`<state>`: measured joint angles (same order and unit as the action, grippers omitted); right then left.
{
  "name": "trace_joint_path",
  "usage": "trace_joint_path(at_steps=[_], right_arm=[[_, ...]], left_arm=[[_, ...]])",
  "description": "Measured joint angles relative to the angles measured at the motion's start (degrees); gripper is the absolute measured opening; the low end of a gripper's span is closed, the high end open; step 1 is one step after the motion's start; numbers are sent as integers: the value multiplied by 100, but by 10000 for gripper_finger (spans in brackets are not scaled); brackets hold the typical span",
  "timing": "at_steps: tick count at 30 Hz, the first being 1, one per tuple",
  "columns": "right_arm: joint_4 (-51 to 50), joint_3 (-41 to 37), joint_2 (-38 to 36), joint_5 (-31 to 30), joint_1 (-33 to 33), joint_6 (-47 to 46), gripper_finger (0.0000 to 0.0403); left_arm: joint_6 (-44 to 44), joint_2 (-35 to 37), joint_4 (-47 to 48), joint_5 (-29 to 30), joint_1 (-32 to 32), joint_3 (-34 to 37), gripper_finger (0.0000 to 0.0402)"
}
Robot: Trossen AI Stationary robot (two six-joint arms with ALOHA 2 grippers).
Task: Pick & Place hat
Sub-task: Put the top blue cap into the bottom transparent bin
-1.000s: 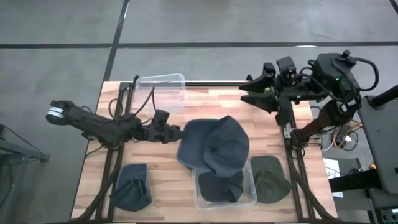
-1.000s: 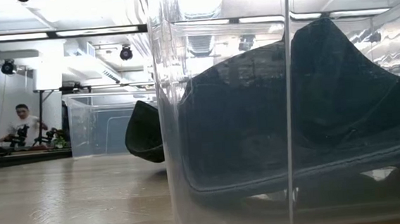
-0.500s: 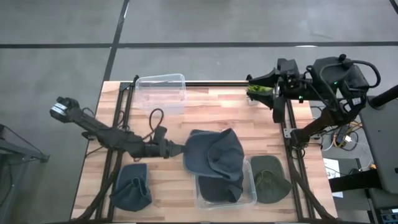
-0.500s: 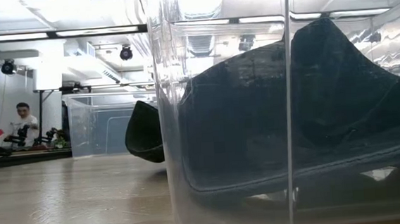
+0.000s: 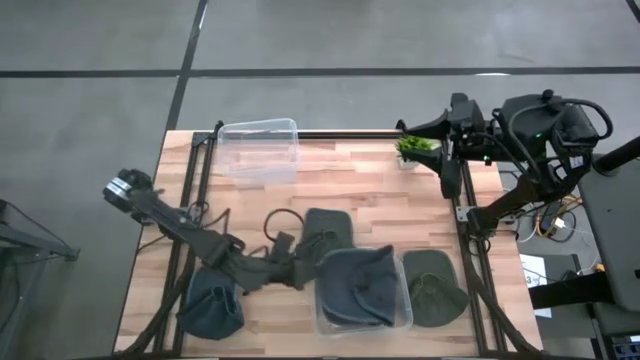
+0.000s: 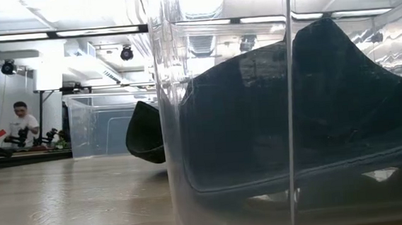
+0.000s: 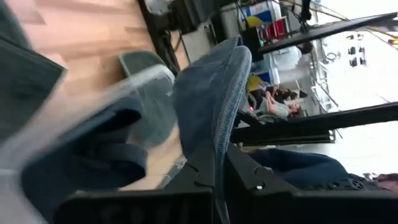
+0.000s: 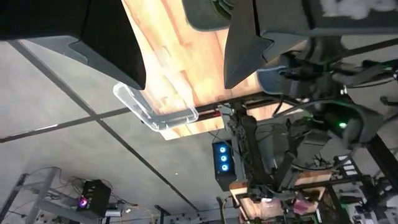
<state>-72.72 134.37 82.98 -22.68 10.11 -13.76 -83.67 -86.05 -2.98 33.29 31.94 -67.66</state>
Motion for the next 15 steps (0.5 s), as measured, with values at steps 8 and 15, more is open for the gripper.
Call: trace_joint_path(at_steps=[8, 15], right_arm=[[-62, 0, 0, 33, 0, 27, 210], [-61, 0, -11, 39, 0, 50, 210]], left_arm=[[-504, -805, 22, 92, 43, -343, 7], [-915, -982, 684, 115, 58, -334, 7]])
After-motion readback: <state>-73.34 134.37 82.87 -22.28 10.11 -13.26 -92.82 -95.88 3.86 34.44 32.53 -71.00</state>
